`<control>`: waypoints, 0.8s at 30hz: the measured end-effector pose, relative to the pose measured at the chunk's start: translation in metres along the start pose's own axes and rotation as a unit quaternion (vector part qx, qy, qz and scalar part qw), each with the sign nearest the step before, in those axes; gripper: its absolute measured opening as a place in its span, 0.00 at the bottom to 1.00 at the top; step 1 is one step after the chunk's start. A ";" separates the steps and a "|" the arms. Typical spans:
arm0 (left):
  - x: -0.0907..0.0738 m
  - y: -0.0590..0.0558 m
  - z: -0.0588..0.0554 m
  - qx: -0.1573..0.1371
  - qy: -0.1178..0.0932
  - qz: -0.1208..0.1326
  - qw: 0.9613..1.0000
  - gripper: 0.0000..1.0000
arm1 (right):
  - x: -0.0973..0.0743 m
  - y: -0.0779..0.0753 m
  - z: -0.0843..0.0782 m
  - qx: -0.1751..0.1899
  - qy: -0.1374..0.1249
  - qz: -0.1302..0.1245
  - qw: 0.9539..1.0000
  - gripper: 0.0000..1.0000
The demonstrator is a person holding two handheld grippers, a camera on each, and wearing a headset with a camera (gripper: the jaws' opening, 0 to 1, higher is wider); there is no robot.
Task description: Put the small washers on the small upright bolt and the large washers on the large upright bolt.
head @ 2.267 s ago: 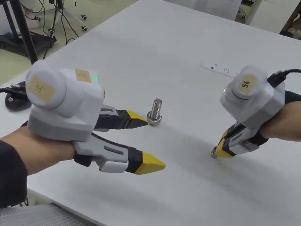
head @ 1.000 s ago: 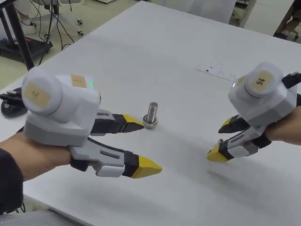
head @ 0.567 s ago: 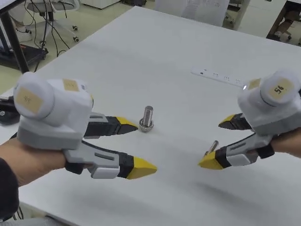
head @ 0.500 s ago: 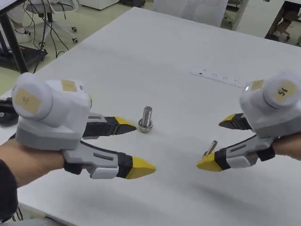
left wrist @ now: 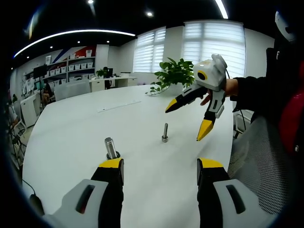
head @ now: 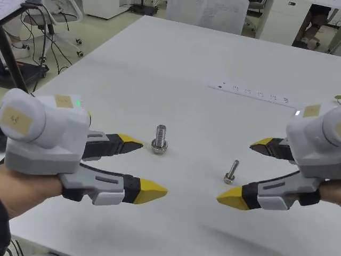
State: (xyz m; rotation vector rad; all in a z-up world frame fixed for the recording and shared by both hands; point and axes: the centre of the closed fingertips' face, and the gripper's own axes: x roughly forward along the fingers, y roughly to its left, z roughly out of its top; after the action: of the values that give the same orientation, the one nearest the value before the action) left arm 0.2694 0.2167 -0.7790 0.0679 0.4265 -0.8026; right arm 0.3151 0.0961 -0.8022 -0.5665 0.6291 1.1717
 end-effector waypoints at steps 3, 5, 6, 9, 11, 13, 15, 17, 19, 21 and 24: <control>-0.005 -0.001 0.002 0.002 0.000 0.004 1.000 0.63 | -0.003 0.005 -0.005 0.007 -0.002 -0.004 1.000 0.84; -0.006 -0.002 0.003 0.004 0.002 0.006 1.000 0.63 | -0.006 0.008 -0.008 0.014 -0.005 -0.006 1.000 0.84; -0.007 -0.003 0.003 0.005 0.004 0.005 1.000 0.64 | -0.007 0.009 -0.009 0.017 -0.008 -0.011 1.000 0.84; -0.009 -0.007 0.000 0.012 0.016 0.005 1.000 0.65 | -0.010 0.014 -0.008 0.027 -0.017 -0.021 0.999 0.86; -0.011 -0.009 -0.002 0.016 0.022 0.006 1.000 0.67 | -0.012 0.021 -0.007 0.029 -0.023 -0.022 0.999 0.86; -0.013 -0.011 -0.001 0.018 0.023 0.007 1.000 0.67 | -0.013 0.025 -0.009 0.030 -0.025 -0.024 0.999 0.86; -0.016 -0.012 0.000 0.018 0.023 0.010 1.000 0.68 | -0.015 0.029 -0.010 0.034 -0.028 -0.023 0.999 0.86; -0.019 -0.013 0.000 0.018 0.023 0.014 0.999 0.69 | -0.019 0.032 -0.011 0.035 -0.034 -0.026 0.998 0.86; -0.022 -0.016 -0.001 0.017 0.023 0.015 0.999 0.69 | -0.023 0.033 -0.011 0.040 -0.041 -0.031 0.998 0.87; -0.025 -0.019 -0.002 0.016 0.025 0.018 0.999 0.70 | -0.026 0.035 -0.011 0.047 -0.047 -0.032 0.997 0.87; -0.029 -0.023 -0.006 0.012 0.027 0.019 0.999 0.71 | -0.030 0.039 -0.016 0.053 -0.049 -0.037 0.997 0.87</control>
State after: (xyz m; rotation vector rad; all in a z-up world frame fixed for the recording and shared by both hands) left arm 0.2333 0.2214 -0.7705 0.1200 0.4658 -0.7692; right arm 0.2677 0.0764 -0.7953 -0.4367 0.5775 1.0837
